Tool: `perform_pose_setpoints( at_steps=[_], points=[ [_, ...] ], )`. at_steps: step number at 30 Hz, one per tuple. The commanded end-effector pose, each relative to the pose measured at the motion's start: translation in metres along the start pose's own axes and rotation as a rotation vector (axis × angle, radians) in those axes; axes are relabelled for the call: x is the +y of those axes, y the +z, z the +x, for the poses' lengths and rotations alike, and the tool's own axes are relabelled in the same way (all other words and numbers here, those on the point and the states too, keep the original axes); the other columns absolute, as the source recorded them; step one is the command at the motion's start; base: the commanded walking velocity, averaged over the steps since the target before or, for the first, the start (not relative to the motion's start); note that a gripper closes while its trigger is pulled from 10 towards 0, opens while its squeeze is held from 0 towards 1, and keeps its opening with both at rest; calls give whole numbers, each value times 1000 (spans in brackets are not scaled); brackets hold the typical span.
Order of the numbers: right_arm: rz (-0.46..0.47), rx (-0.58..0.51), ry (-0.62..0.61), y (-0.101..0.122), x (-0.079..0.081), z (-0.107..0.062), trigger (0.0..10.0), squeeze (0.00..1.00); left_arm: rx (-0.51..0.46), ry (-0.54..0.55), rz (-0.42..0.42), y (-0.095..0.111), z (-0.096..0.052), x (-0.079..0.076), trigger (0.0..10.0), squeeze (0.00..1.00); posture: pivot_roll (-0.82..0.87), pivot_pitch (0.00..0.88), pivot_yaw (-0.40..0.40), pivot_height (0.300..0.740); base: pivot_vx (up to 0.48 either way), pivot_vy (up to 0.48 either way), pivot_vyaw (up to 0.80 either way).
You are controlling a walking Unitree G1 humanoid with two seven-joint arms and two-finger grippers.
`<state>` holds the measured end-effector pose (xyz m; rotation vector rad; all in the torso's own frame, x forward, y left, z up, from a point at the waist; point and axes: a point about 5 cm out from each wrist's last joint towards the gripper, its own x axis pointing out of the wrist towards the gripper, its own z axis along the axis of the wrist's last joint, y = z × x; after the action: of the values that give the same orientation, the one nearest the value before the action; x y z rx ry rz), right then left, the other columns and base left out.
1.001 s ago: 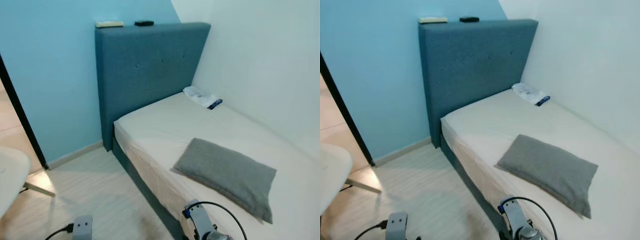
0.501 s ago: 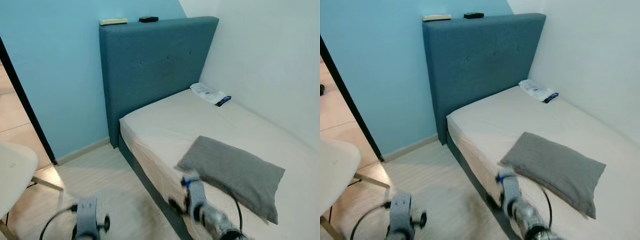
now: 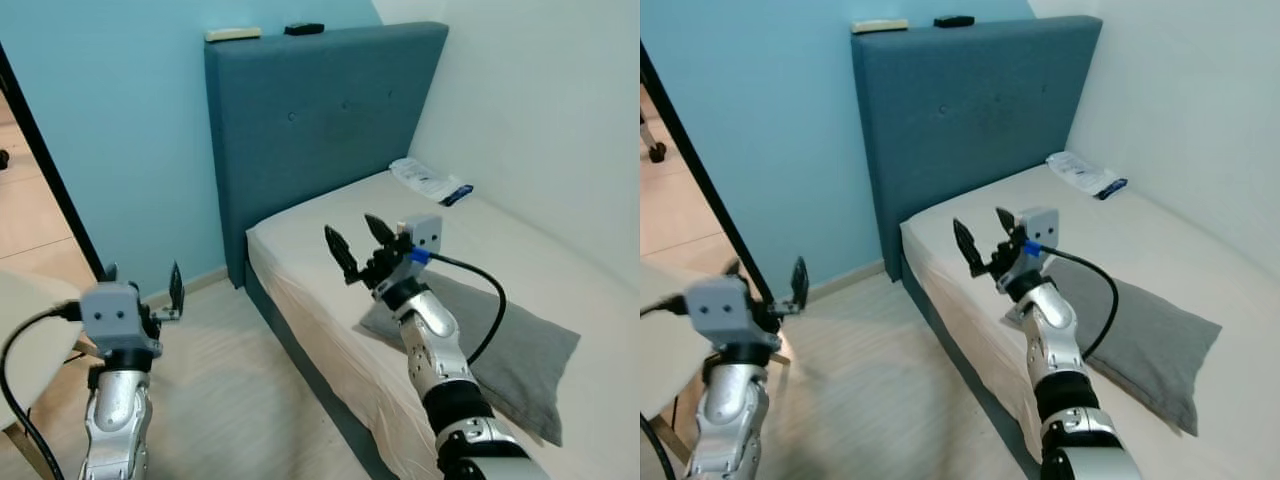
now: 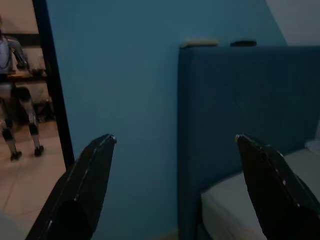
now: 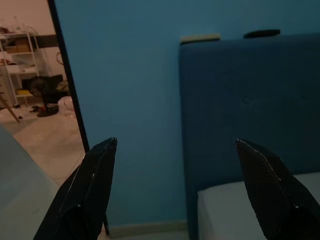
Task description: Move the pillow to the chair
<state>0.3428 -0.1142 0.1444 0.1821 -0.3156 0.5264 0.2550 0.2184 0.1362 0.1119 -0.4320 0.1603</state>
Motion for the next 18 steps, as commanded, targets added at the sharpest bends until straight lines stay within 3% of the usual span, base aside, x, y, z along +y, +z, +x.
perform_pose_setpoints(
  at_steps=[1,3,8,12,18],
  points=[
    [-5,-21,-7,2,-2,-3,10000,0,12,4,10,2,0,1,10000,0,22,73,-106,740,0,0,0],
    [-21,-30,1,4,0,-8,10000,0,-53,-13,41,22,5,4,10000,0,26,76,-107,740,0,0,0],
    [-18,-53,18,12,5,-19,10000,0,-89,-35,38,50,2,2,10000,0,27,86,-96,740,0,0,0],
    [-7,-54,25,14,10,-26,10000,0,-77,-12,-3,57,-3,-2,10000,0,24,78,-95,740,0,0,0],
    [15,-60,49,18,20,-31,10000,0,-96,-21,-32,69,2,-11,10000,0,20,78,-102,740,0,0,0]
  ],
)
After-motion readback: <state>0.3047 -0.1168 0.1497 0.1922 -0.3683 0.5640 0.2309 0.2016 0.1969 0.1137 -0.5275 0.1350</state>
